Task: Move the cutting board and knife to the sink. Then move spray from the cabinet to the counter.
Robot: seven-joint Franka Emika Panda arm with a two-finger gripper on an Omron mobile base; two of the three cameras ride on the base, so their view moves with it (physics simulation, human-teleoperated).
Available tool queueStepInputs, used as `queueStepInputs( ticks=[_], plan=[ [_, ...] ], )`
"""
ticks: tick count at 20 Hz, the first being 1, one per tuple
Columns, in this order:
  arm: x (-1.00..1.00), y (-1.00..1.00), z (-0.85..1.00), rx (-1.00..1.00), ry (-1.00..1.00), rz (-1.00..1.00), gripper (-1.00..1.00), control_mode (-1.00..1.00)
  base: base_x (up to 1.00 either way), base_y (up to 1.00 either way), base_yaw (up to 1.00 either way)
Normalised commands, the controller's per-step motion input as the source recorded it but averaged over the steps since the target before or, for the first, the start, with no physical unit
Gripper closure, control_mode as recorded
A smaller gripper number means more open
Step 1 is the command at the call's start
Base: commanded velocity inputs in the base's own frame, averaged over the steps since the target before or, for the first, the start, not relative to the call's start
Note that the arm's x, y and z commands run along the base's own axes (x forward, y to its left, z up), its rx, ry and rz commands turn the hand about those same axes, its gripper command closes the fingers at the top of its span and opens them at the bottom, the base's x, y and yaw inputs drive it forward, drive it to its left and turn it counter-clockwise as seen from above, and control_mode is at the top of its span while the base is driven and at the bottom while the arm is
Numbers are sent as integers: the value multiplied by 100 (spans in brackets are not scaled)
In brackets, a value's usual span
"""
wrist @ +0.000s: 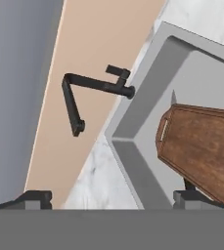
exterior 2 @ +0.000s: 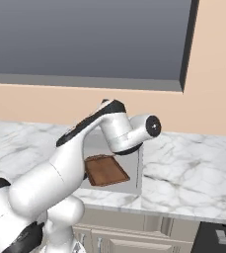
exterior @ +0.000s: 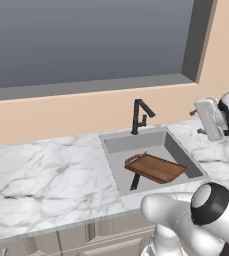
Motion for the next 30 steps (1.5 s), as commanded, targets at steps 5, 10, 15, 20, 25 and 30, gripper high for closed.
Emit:
queueStepInputs(
  ticks=[5,10,15,20,25,30],
  plan=[
    [-60,0,70,-20,0,0,-100,-100,0,0,0],
    [-45,5,42,-18,0,2,-100,-100,0,0,0],
    [-34,12,24,-15,0,3,-100,-100,0,0,0],
    [-34,8,21,-16,0,4,-100,-100,0,0,0],
    [-53,1,26,-29,-2,4,-100,-100,0,0,0],
    [-45,10,10,-40,-8,5,-100,-100,0,0,0]
  ],
)
